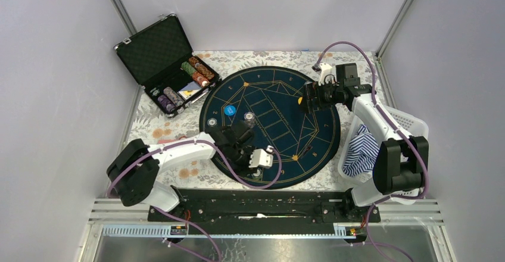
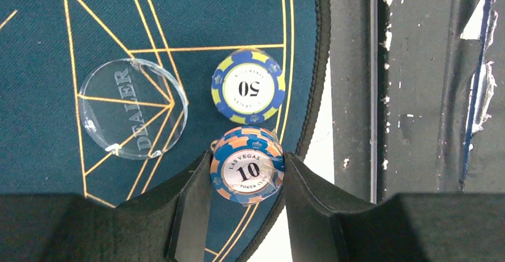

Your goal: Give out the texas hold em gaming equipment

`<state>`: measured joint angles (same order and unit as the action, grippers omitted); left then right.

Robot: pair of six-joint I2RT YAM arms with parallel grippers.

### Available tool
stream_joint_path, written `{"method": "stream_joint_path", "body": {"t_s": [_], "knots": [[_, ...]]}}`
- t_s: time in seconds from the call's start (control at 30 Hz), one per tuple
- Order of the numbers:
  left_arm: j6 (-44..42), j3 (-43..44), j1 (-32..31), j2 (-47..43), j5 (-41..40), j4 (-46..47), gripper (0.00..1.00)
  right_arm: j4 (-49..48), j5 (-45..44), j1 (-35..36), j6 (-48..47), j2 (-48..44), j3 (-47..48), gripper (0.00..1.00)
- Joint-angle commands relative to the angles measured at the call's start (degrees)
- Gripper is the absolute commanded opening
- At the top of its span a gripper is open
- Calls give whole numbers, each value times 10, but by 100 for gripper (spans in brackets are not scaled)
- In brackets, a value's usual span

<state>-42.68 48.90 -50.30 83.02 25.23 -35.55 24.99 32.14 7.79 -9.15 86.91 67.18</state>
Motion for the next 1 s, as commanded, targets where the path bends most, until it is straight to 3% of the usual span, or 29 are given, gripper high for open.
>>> {"method": "stream_joint_path", "body": {"t_s": [0.0, 0.63, 0.87, 0.97], "knots": [[6, -9, -12, 7, 0, 56, 38, 8, -2, -3, -7, 4, 12, 100], [-4, -25, -13, 21, -37, 56, 36, 9, 0, -3, -8, 6, 12, 100], [13, -14, -14, 40, -43, 70, 50, 9, 1, -3, -8, 7, 13, 100], [26, -2, -15, 49, -50, 60, 67, 9, 0, -3, -8, 4, 11, 99]]}}
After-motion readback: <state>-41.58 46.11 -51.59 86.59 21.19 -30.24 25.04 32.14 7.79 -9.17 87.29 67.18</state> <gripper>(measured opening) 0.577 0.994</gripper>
